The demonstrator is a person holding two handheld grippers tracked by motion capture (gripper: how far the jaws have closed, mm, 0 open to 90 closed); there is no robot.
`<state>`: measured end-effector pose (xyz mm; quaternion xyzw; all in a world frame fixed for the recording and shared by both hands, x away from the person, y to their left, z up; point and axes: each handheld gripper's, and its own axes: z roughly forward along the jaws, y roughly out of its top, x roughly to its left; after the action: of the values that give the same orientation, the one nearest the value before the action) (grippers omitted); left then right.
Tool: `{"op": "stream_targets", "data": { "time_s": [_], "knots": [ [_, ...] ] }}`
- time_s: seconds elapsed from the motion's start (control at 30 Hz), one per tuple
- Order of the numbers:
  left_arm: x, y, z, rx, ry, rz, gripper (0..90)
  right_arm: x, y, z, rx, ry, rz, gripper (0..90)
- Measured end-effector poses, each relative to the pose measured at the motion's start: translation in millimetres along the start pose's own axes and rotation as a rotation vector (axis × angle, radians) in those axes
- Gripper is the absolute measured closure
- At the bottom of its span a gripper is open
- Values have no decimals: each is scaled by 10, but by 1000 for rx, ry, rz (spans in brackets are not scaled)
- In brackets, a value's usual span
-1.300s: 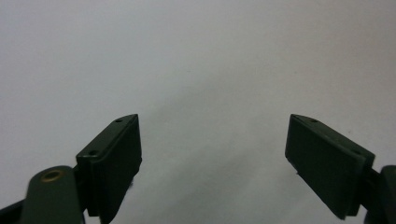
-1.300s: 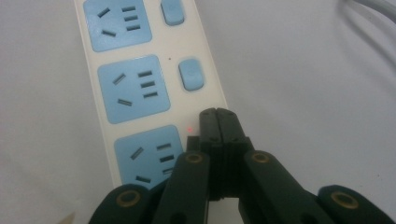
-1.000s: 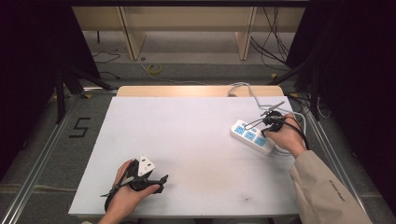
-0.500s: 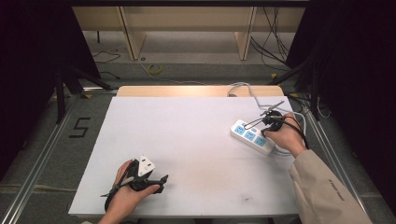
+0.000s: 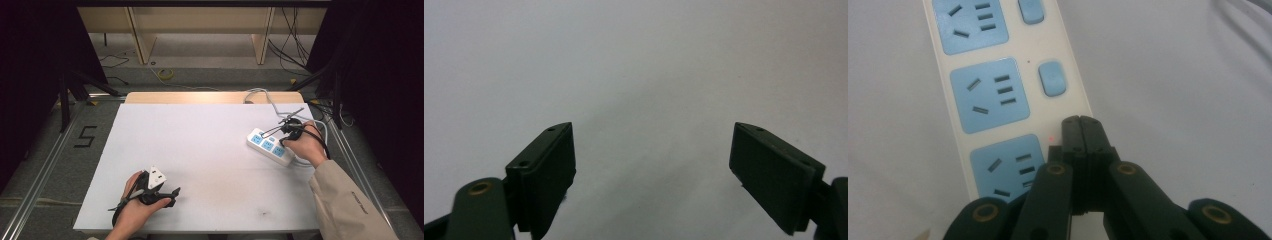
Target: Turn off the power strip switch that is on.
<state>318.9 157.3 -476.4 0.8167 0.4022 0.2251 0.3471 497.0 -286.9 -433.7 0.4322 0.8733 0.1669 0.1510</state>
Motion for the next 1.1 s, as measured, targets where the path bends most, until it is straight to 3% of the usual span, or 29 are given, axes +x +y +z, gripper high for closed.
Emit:
{"op": "stream_targets", "data": {
  "time_s": [1.1],
  "knots": [
    [6,-3,4,2,-1,-6,186,0,-19,1,-10,4,20,900]
  ]
}}
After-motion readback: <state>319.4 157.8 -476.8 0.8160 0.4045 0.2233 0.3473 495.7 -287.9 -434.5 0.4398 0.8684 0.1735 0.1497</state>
